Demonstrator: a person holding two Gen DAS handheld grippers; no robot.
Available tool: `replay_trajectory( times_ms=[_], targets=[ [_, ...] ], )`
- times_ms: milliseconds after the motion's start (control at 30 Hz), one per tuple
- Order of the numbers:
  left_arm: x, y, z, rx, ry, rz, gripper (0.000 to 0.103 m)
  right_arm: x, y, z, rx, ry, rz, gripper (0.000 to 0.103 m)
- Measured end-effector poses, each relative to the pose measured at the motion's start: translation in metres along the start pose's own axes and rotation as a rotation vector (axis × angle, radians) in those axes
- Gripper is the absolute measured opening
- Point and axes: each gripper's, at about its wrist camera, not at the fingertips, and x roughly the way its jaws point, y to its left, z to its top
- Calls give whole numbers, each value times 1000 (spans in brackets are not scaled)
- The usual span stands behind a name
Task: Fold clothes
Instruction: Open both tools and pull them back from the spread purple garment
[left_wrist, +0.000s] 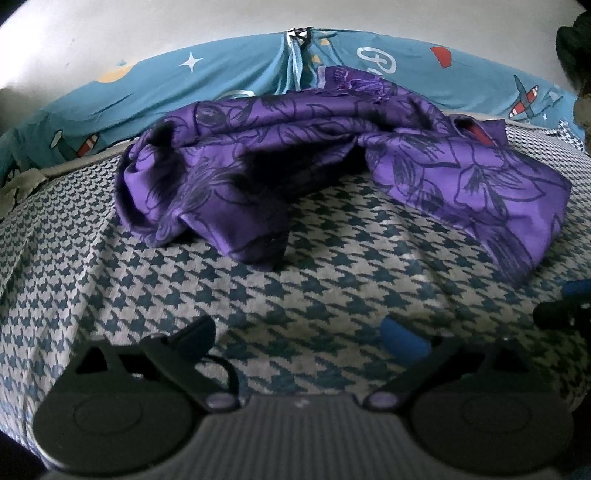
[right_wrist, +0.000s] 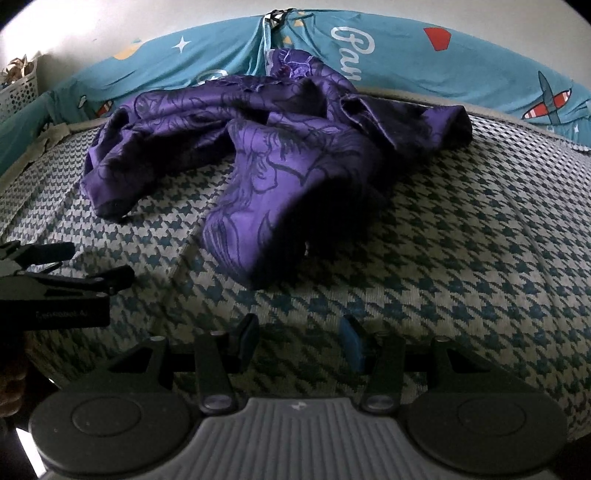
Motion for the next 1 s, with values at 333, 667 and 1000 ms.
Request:
replay_trajectory(
  times_ms=[333,667,1000],
  targets=[
    [-1,13,5,-59,-40,12,102,-10,3,7,-17,-114,4,49],
    [4,22,28,-95,-107,-11,103,-27,13,18,-50,-259,33,49],
    [30,31,47,-116,-123,26,103,0,0,23,91,-167,81,54]
  ],
)
